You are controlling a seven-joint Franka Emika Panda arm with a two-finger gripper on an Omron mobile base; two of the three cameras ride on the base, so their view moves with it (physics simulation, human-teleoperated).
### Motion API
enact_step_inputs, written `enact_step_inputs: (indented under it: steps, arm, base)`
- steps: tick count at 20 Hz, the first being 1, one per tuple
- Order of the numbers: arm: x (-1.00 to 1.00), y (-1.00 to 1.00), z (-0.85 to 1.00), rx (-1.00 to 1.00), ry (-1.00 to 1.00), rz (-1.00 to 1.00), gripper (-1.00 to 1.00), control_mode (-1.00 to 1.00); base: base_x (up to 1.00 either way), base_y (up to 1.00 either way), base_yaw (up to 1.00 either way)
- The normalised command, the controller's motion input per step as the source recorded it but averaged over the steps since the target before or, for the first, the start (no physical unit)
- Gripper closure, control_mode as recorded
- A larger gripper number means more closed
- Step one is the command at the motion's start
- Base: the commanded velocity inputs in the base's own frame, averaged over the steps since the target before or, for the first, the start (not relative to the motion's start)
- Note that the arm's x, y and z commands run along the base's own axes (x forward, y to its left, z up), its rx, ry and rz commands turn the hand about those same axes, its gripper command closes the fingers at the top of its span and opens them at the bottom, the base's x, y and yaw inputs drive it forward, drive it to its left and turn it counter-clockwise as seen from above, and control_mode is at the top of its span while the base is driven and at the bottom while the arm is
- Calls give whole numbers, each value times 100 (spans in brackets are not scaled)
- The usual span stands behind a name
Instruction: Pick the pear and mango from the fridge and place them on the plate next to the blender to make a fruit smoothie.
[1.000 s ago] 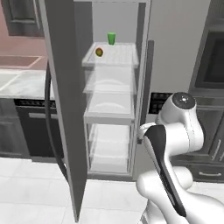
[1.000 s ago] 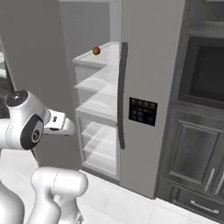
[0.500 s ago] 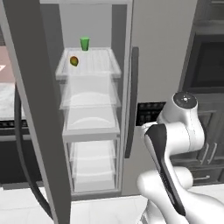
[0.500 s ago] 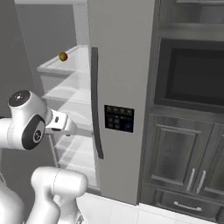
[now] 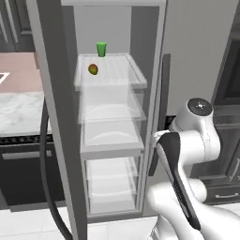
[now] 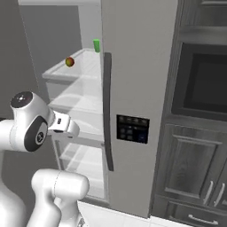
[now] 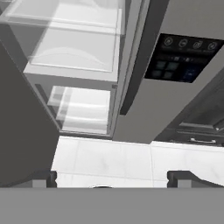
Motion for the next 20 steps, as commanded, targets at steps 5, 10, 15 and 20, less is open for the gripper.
enact_step_inputs:
  steps: [5,10,15,20]
  arm:
    - [0,0,0,0,0,0,-100,100]
    - [0,0,0,0,0,0,-100,100]
    - [0,0,0,0,0,0,-100,100]
    - [0,0,0,0,0,0,-100,100]
  base:
    - [34,25,0]
    - [48,17,0]
    - [40,32,0]
    - [47,22,0]
